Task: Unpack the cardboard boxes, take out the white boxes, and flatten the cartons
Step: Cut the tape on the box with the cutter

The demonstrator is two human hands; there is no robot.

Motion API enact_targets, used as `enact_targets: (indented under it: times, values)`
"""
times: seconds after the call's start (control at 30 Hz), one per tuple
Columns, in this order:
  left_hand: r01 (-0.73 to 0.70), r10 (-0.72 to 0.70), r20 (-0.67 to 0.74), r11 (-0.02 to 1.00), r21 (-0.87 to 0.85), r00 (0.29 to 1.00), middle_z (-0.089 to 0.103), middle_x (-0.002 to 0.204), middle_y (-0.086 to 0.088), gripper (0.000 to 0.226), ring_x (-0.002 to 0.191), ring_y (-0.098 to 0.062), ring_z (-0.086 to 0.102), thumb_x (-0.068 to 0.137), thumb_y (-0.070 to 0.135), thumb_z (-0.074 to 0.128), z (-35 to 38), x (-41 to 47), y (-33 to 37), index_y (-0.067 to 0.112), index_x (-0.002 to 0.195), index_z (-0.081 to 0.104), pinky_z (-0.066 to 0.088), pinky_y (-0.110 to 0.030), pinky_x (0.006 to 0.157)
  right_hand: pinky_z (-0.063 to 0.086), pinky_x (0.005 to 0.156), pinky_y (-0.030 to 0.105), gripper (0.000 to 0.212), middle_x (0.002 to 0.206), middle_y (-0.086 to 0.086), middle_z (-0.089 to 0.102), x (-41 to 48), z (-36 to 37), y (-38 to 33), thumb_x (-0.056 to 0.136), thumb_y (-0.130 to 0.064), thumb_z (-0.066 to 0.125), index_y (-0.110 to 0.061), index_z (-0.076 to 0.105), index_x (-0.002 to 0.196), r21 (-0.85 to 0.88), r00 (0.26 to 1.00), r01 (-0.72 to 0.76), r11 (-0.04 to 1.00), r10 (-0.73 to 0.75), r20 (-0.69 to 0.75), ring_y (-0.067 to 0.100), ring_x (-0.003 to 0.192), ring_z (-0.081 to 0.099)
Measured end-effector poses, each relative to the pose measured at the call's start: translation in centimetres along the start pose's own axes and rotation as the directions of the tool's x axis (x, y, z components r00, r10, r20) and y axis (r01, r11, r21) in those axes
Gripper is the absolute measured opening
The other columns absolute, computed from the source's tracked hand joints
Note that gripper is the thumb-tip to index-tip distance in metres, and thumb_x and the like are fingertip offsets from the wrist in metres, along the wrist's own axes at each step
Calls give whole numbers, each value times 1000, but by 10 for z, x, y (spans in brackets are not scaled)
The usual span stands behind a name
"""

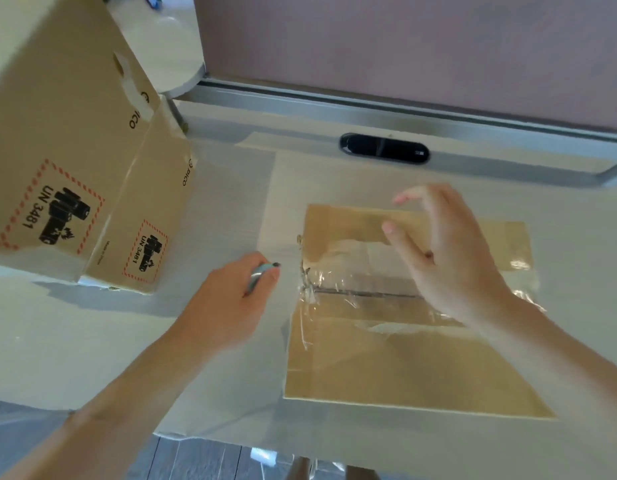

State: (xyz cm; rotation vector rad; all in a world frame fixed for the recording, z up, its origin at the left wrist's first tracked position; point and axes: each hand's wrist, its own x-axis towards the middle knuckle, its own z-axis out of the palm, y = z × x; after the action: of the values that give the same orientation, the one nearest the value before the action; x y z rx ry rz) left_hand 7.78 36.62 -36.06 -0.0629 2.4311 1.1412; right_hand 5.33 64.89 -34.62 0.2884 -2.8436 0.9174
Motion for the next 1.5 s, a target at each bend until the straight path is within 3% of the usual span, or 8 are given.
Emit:
enact_targets:
  times: [0.17,0.3,0.43,0.53,0.8,0.97,1.27,1.5]
  values:
    - [-374,390,23,864,336,921,53,76,9,18,70,-16,54,107,40,37,21,0,67,28,102,48,44,-38,64,39,113,44,58,146,3,43,-86,-59,44,97,-37,66,-18,45,147,91,718,-690,718,695,-48,21,139,41]
    - [-526,483,207,772,357,851,54,104,10,21,95,-17,53,109,39,32,73,3,116,26,110,49,44,-36,80,44,102,39,50,130,-1,65,-121,-78,57,96,-44,68,-20,59,139,251,501,-856,453,846,183,22,121,60]
    - [-593,525,280,667,451,803,57,121,5,22,111,-20,49,111,32,33,128,8,140,20,119,51,37,-32,101,52,100,46,18,99,6,78,-128,-91,58,96,-41,70,-36,80,81,325,502,-853,409,811,299,32,108,70]
    - [-621,520,345,602,502,782,55,139,5,29,129,-18,42,111,31,31,153,8,146,19,130,50,24,-37,121,49,105,58,19,102,18,74,-130,-95,61,94,-39,73,-22,76,85,357,491,-853,381,817,301,39,103,69]
    - [-652,522,394,556,515,756,40,162,8,35,155,-11,21,111,34,28,164,9,150,18,133,49,8,-41,129,44,72,28,49,102,-1,67,-132,-89,65,84,-45,82,-19,58,119,424,436,-861,283,839,326,15,94,67]
    - [-639,506,391,587,497,769,39,162,8,35,153,-12,23,112,33,30,162,9,156,20,141,46,8,-39,129,43,69,19,27,97,-4,66,-130,-89,62,87,-37,82,-30,57,91,433,469,-847,308,817,336,13,96,67]
    - [-636,551,343,532,559,761,57,119,7,27,106,-21,54,110,36,32,153,10,181,21,120,52,44,-32,86,53,76,14,18,81,-3,75,-131,-80,70,95,-25,75,-16,79,81,640,453,-756,137,816,360,4,73,65]
    - [-693,494,507,339,636,706,54,88,4,5,83,-29,60,110,30,44,174,28,202,27,113,41,35,-33,63,49,69,17,30,79,-11,79,-133,-70,71,96,-37,73,-35,80,67,707,446,-697,115,842,303,5,79,76]
